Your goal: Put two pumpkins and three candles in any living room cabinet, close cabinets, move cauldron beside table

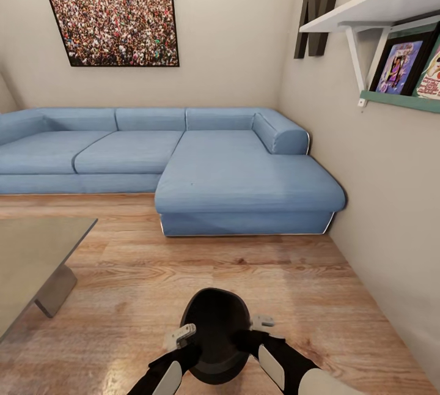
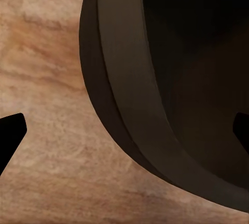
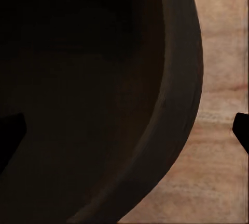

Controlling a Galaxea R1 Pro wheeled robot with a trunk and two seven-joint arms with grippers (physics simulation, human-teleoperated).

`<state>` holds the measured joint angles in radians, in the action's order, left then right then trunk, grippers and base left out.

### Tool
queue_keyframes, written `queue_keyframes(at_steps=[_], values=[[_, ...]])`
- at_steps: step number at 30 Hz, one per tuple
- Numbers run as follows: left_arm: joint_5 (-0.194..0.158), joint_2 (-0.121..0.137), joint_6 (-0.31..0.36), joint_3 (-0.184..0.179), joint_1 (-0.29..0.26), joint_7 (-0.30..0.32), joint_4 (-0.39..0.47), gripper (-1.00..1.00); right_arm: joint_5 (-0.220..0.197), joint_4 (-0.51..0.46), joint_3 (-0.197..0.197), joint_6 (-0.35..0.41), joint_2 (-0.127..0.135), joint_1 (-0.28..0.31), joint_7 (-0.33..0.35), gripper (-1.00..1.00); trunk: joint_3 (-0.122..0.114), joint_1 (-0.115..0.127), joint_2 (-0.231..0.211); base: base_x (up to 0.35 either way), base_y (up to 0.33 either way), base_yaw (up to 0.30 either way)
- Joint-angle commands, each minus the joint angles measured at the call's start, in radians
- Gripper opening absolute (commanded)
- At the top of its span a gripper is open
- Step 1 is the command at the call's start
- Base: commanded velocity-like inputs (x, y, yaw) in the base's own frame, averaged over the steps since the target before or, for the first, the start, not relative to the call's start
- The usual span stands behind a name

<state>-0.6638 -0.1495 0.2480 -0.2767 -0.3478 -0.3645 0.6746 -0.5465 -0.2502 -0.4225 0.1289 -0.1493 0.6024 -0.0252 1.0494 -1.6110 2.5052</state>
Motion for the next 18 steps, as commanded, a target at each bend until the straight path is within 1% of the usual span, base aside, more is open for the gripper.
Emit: queue_keyframes(at_steps=[1, 10, 14, 18], values=[[-0.008, 0.001, 0.002, -0.004, 0.000, -0.008, 0.002, 1.00, -0.006, -0.001, -0.006, 0.000, 0.000, 0.000, -0.011, 1.00, 0.001, 0.000, 0.000, 0.000, 0.000, 0.000], [-0.009, 0.001, 0.002, -0.004, 0.000, -0.008, 0.002, 1.00, -0.006, -0.002, -0.006, -0.005, -0.001, 0.002, -0.024, 1.00, 0.001, 0.000, 0.000, 0.000, 0.000, 0.000], [-0.009, 0.001, 0.002, -0.004, 0.000, -0.008, 0.002, 1.00, -0.005, -0.002, -0.007, -0.005, -0.001, 0.001, -0.024, 1.00, 0.016, -0.002, 0.001, 0.000, 0.000, 0.000], [-0.009, 0.001, 0.002, -0.004, 0.000, -0.008, 0.002, 1.00, -0.006, -0.002, -0.006, -0.005, -0.001, 0.002, -0.024, 1.00, 0.016, -0.002, 0.001, 0.000, 0.000, 0.000]])
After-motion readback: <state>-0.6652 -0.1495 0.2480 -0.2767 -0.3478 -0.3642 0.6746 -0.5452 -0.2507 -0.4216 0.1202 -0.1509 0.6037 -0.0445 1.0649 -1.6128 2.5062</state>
